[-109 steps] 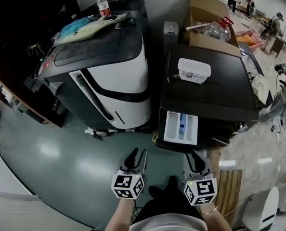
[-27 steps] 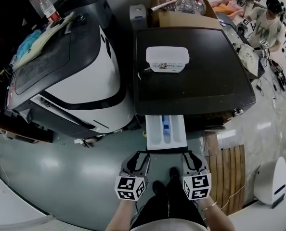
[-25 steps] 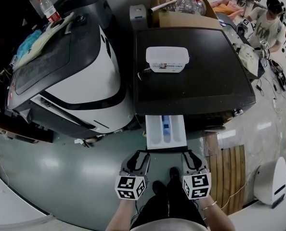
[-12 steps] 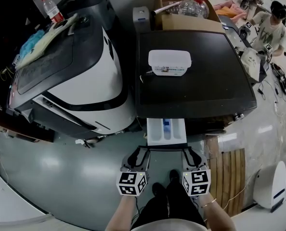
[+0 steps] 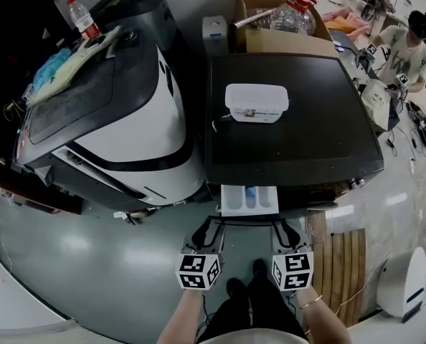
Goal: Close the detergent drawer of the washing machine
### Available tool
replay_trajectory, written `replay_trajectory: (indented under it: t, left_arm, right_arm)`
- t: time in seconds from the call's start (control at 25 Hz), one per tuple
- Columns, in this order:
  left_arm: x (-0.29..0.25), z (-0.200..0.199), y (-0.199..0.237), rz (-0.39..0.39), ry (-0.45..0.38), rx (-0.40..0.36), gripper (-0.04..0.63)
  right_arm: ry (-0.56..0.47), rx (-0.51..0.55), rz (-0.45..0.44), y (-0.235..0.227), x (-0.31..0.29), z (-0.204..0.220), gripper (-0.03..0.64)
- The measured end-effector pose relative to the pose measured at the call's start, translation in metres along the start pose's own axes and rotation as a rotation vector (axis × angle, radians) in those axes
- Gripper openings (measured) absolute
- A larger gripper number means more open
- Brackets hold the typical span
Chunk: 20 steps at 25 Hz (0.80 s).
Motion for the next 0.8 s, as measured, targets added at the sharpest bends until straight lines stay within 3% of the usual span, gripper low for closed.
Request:
replay_trajectory:
  t: [0.8]
  left_arm:
    - [-0.026, -0.017, 0.005, -0.017, -0.009, 0.017, 0.144]
  right_arm:
    - [0.003, -0.003, 0.003, -0.013, -0.022, -0.02, 0.098]
Point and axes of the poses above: the fingertips, and each gripper's own axes: x backward along the fingers, y to its left, z out of its underside, the point moved 8 cm from there along x, backward along the fingers, and after that the axes turned 8 degrees about -z, right-handed, at the moved point
